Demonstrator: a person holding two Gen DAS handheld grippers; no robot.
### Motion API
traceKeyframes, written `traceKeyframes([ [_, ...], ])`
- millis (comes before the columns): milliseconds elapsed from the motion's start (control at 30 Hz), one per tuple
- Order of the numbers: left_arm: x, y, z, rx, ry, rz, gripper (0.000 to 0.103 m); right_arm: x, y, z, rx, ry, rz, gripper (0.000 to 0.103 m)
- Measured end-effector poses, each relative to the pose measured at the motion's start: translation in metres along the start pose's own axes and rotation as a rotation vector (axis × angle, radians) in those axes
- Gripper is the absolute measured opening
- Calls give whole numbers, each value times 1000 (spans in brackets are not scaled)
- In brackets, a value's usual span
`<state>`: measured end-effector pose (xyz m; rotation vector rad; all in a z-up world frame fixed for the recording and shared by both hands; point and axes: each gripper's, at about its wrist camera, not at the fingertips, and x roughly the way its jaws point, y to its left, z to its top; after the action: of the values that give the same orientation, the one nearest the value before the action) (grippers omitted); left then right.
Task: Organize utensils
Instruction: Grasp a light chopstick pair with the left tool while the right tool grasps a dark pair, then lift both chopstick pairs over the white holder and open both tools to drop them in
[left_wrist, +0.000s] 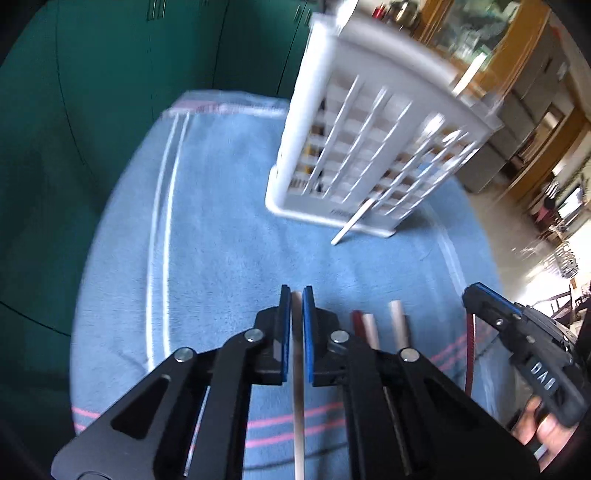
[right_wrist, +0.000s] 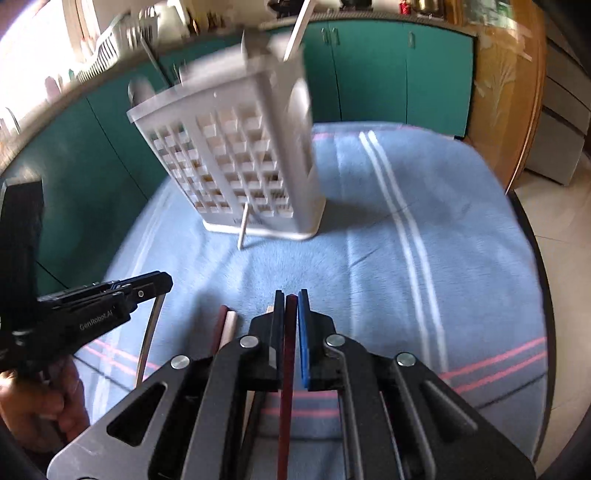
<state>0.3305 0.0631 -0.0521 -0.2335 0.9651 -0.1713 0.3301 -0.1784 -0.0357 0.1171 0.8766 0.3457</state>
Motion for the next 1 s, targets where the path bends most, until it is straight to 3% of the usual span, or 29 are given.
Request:
traceKeyframes([
  [233, -88, -20, -20, 77, -127, -19, 6, -79, -3, -5, 27, -105, 87, 6],
  [333, -117, -27, -30, 112, -146, -39, 6, -109, -2, -13, 19, -135, 164, 7],
  [500, -175, -49, -56, 174, -212, -59, 6, -160, 6, -29, 1, -182, 214, 7],
  [767, -249, -77, -77, 276, -302, -93, 6, -227, 38, -38, -88, -263, 231, 7],
  [1000, -294, -88, -72, 317, -383, -103, 6, -270, 55, -35, -154, -350, 206, 7],
])
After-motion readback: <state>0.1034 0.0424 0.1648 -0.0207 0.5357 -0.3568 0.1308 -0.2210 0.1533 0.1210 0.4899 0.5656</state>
